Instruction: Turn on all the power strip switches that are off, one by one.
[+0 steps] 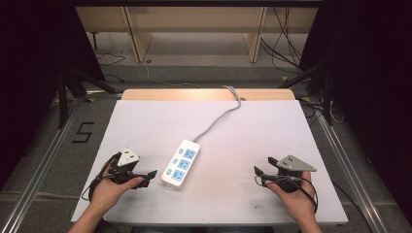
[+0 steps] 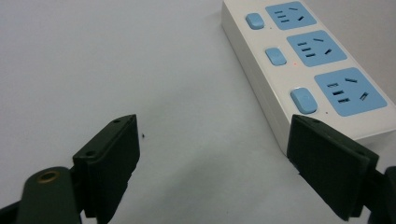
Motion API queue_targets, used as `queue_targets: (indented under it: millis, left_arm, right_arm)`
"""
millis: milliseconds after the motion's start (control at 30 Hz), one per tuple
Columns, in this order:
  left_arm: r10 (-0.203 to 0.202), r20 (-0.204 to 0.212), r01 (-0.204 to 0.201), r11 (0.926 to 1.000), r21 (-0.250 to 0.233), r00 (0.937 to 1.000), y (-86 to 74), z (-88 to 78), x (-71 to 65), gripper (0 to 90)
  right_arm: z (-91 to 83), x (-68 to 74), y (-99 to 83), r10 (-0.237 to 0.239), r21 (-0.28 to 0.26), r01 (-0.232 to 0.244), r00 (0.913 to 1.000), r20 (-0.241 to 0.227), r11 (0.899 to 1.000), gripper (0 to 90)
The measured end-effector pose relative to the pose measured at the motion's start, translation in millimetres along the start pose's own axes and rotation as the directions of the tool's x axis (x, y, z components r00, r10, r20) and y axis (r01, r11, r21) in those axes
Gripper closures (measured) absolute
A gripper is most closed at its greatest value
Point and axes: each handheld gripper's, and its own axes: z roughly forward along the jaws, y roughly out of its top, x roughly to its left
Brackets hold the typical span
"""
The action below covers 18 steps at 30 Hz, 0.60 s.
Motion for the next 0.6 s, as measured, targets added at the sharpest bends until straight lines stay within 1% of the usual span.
queue_targets:
  millis: [100,200,233,267,333,367,433,533,567,600]
  left_arm:
    - [0.000,-0.013,0.000,1.0000,-0.001,0.9999,0.4,-0.5,0.2,19.0]
    - [-0.007,-0.035,0.007,1.0000,0.005,0.9994,0.6,-1.9,0.2,25.4]
    - [-0.010,-0.039,0.010,0.9999,0.002,0.9992,1.1,-2.7,0.0,31.1]
    - [-0.015,-0.053,0.014,0.9999,-0.005,0.9985,1.8,-3.6,-0.3,37.8]
    - [-0.007,-0.084,0.008,0.9999,0.009,0.9965,3.4,-6.3,-0.9,51.1]
    - [-0.001,-0.091,0.001,1.0000,0.008,0.9958,3.8,-7.0,-1.8,57.9]
    - [-0.003,-0.096,0.004,0.9999,0.010,0.9954,4.4,-7.5,-3.7,69.4]
    - [-0.011,-0.079,0.012,0.9998,0.013,0.9968,5.0,-7.8,-4.7,83.6]
    - [-0.016,-0.078,0.017,0.9998,0.011,0.9968,5.6,-7.8,-4.9,87.5]
    - [-0.017,-0.076,0.018,0.9997,0.014,0.9970,6.5,-7.7,-4.8,89.2]
  right_arm:
    - [0.2,0.3,0.0,0.000,-0.001,0.000,1.0000,-0.001,1.000,35.7]
    - [0.0,1.2,0.6,0.005,-0.003,-0.005,1.0000,-0.002,1.000,35.6]
    - [-0.3,1.4,0.7,0.003,-0.003,-0.003,1.0000,-0.001,1.000,35.7]
    - [-0.5,1.8,0.8,0.001,-0.001,-0.001,1.0000,-0.003,1.000,35.7]
    - [-0.8,2.3,0.7,0.001,0.000,-0.001,1.0000,-0.002,1.000,35.6]
    - [-1.0,2.6,0.7,0.001,-0.004,-0.001,1.0000,-0.001,1.000,35.6]
    - [-1.5,3.1,0.5,-0.005,-0.005,0.005,1.0000,-0.001,1.000,36.4]
    - [-3.1,5.2,1.6,-0.011,-0.013,0.011,0.9999,0.004,1.000,36.5]
    - [-3.5,5.9,2.0,-0.013,-0.014,0.013,0.9999,0.001,1.000,36.4]
    - [-3.2,6.8,2.2,-0.015,-0.016,0.015,0.9999,-0.001,1.000,36.3]
